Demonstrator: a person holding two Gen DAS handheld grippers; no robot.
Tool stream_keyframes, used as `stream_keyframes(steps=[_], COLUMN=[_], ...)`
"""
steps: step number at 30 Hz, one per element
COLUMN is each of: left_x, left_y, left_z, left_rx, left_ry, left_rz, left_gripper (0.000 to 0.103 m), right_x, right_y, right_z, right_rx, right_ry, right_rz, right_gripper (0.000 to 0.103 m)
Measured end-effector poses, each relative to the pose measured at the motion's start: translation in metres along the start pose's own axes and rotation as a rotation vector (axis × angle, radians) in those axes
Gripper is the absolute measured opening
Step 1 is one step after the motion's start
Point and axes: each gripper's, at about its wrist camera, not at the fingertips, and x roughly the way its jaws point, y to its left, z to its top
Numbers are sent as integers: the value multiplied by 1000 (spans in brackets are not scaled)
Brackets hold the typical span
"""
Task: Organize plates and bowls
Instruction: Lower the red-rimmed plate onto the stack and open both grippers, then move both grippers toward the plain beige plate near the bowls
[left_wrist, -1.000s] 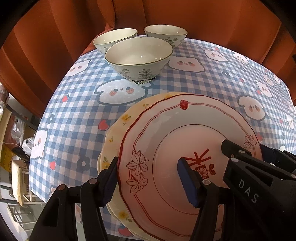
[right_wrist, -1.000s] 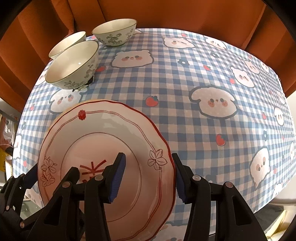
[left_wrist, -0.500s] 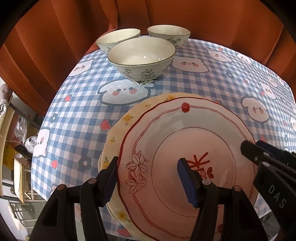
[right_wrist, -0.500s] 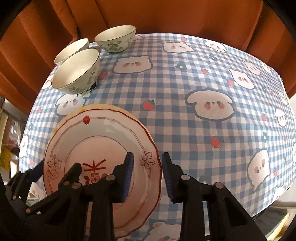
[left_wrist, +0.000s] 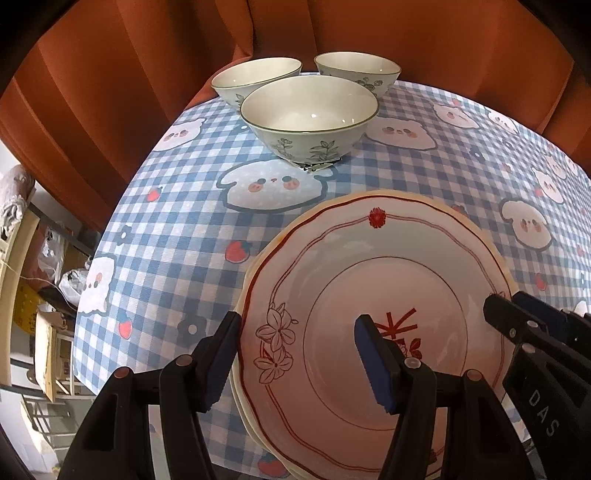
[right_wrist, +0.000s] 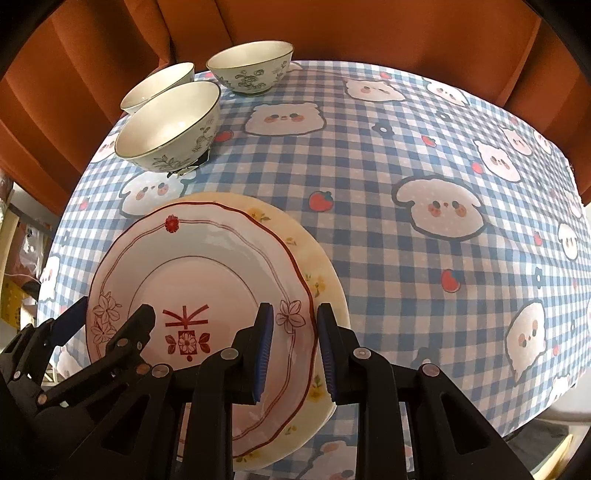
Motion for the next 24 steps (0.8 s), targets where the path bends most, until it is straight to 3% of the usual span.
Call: stream_keyframes(steps=[8, 10, 12, 14, 24], left_x=[0, 0, -1, -4, -37], left_y=[-1, 1, 4, 5, 17], left_z=[-4, -5, -6, -4, 31], left_rx=[35, 28, 24, 29, -10], left_ry=[-5, -1, 3, -5, -122], left_rz=[-49, -60, -73, -81, -55], left_gripper=[82, 83, 84, 85, 85], right_x=[0, 0, -4, -9, -41], right_y=[1, 3, 4, 7, 22], right_z=[-1, -1, -2, -2, 29], right_rx=[9, 4, 13, 16, -15], right_ry=[-5, 3, -6, -24, -130], right_rz=[-13, -2, 2, 3, 39], right_gripper=[30, 38, 56, 60, 60])
